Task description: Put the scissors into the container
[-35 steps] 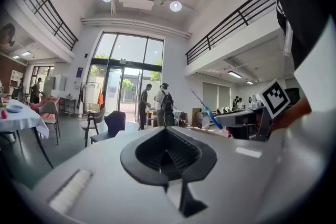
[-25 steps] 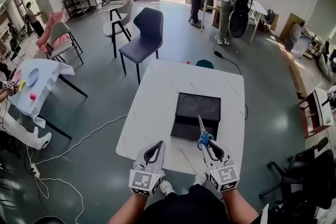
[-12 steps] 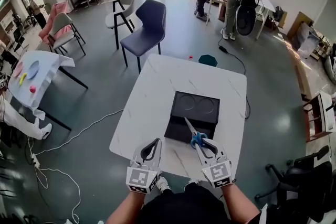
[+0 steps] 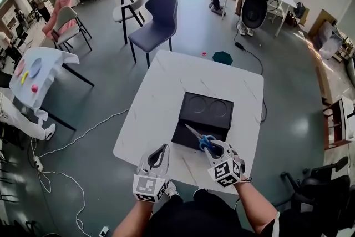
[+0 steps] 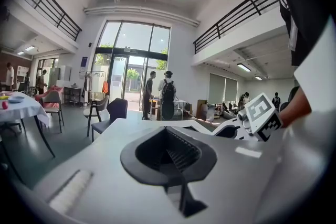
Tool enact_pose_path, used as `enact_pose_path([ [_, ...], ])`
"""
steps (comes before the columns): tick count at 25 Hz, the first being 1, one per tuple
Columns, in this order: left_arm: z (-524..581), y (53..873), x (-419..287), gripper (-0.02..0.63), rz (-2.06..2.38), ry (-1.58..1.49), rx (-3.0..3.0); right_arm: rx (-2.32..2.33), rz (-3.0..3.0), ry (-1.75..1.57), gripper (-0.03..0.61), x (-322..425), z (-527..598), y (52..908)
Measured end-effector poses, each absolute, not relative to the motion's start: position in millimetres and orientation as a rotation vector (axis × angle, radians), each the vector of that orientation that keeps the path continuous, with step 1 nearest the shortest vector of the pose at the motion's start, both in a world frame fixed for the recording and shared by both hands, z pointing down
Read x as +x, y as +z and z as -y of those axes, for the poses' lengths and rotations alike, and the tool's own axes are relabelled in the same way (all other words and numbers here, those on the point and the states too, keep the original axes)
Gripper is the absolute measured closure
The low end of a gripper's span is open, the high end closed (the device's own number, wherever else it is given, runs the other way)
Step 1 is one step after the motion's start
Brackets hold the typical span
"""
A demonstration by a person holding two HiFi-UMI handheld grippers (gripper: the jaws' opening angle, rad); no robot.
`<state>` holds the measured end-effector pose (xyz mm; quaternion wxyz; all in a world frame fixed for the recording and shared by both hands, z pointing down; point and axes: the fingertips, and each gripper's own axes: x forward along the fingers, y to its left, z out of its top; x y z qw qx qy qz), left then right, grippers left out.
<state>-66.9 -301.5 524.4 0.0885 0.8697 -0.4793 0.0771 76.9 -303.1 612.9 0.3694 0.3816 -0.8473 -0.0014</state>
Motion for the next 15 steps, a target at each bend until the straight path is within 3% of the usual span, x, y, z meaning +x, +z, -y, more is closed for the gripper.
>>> enact_pose_path([
  [15, 302.3, 534.9, -72.5, 0.605, 1.472, 0.245, 2.533, 0.555, 1.957, -0.103, 0.492, 75.9, 326.9, 678.5],
])
